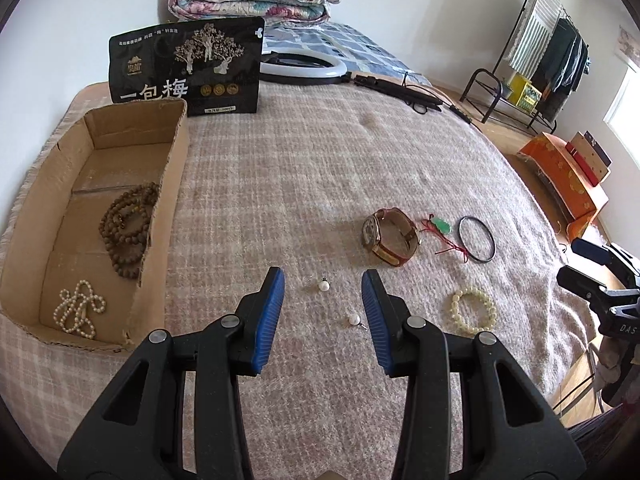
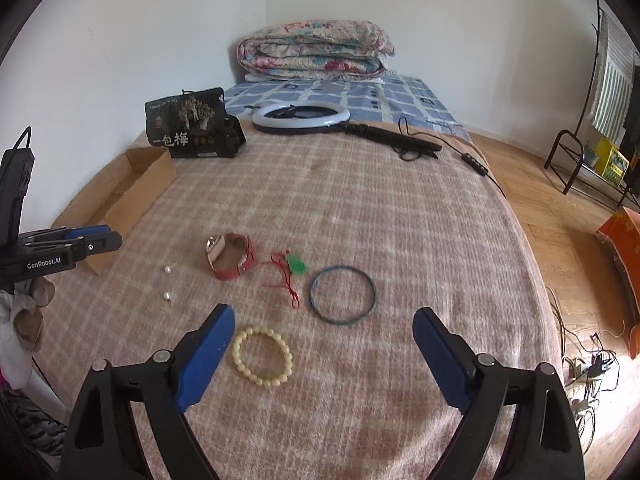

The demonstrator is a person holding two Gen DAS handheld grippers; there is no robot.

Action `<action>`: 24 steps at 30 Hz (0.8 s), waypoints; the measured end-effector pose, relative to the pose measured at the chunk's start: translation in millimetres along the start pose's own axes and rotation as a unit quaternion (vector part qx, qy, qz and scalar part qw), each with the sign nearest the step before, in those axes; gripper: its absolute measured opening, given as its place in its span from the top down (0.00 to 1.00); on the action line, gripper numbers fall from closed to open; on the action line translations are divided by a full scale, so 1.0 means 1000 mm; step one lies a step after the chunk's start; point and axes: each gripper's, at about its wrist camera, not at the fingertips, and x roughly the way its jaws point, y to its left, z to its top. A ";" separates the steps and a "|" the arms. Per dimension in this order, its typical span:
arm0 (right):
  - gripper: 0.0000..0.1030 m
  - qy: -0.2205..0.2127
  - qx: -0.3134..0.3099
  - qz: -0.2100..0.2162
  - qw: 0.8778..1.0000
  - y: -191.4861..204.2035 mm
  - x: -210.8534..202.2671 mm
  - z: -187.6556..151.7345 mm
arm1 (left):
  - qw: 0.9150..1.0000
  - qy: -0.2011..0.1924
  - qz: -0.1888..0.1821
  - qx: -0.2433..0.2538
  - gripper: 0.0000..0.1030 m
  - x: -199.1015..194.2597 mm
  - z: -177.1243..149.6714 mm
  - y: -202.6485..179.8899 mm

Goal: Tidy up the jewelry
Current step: 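Move left tool to the small pearl pendant while right tool approaches the cream bead bracelet, then close left gripper on the pearl pendant while right gripper closes on the cream bracelet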

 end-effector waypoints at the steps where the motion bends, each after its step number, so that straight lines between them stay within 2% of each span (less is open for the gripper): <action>1: 0.19 0.006 0.001 0.001 1.000 -0.001 0.004 -0.005 | 1.000 0.003 -0.001 0.001 0.60 0.004 -0.001 -0.001; 5: 0.28 0.034 -0.007 0.008 0.999 -0.003 0.023 -0.022 | 1.000 0.013 0.003 0.008 0.60 0.022 -0.005 -0.007; 7: 0.32 0.047 -0.010 0.010 0.999 -0.002 0.031 -0.029 | 1.000 0.019 0.005 0.012 0.69 0.030 -0.005 -0.008; 9: 0.39 0.056 -0.013 0.013 0.998 -0.003 0.038 -0.033 | 1.000 0.027 0.005 0.012 0.69 0.038 -0.005 -0.009; 18: 0.52 0.079 -0.001 0.040 0.996 -0.007 0.058 -0.039 | 0.999 0.049 0.010 0.016 0.74 0.065 -0.008 -0.010; 24: 0.58 0.090 0.002 0.056 0.994 -0.005 0.068 -0.036 | 0.998 0.058 0.015 0.015 0.75 0.077 -0.010 -0.008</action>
